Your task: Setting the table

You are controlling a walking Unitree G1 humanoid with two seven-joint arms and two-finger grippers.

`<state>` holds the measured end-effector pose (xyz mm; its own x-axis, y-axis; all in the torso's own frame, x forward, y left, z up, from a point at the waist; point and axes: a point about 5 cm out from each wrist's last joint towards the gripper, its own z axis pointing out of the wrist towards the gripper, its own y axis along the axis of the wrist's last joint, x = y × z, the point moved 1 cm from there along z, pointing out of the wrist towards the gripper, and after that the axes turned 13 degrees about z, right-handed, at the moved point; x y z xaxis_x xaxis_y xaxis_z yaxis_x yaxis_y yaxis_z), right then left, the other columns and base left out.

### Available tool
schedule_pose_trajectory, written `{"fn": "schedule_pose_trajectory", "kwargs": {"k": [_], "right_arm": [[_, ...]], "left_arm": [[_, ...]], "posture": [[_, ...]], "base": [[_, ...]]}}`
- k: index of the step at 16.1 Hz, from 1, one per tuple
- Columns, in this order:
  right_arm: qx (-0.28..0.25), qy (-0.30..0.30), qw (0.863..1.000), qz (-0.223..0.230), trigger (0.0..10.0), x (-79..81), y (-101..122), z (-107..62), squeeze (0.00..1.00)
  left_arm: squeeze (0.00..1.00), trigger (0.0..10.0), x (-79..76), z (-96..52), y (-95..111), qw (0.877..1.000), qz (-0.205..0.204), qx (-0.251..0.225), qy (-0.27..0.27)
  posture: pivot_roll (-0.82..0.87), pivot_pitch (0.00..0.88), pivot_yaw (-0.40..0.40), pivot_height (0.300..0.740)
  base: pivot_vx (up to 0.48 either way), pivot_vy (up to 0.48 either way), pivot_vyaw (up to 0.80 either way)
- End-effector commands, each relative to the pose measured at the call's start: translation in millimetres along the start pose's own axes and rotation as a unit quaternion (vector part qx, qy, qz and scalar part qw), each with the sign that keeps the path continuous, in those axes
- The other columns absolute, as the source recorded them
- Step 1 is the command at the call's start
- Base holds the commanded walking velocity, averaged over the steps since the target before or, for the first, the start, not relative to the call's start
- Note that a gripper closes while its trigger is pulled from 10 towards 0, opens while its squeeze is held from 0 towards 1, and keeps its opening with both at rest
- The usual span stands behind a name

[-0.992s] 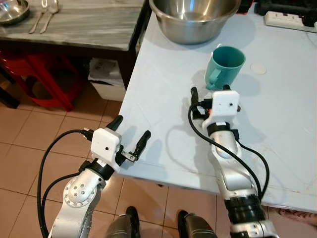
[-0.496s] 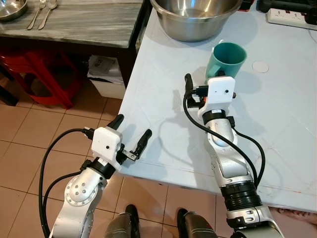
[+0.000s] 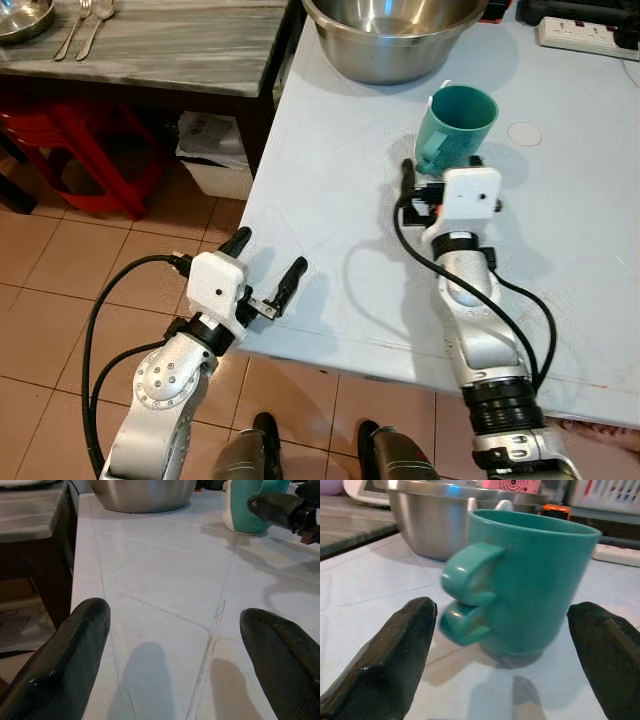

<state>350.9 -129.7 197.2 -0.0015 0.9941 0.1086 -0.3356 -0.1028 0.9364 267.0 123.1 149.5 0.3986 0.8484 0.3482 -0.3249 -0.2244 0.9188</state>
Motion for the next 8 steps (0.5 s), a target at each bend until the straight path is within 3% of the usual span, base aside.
{"fn": "schedule_pose_trajectory", "kwargs": {"k": [1, 8], "right_arm": [[-0.008, -0.011, 1.0, -0.002, 10.0, -5.6, 3.1, -2.6, 0.0], [-0.017, -0.042, 0.999, -0.024, 10.0, -27.6, 7.5, -2.8, 0.0]], "left_arm": [[0.0, 10.0, 1.1, -2.4, -3.7, 1.0, 0.001, 0.006, 0.001], [0.0, 10.0, 5.2, 1.9, -3.9, 1.0, 0.006, -0.001, 0.005]], "posture": [[-0.06, 0.3, 0.029, 0.74], [-0.07, 0.28, 0.034, 0.74]], "base": [[0.0, 0.0, 0.0], [0.0, 0.0, 0.0]]}}
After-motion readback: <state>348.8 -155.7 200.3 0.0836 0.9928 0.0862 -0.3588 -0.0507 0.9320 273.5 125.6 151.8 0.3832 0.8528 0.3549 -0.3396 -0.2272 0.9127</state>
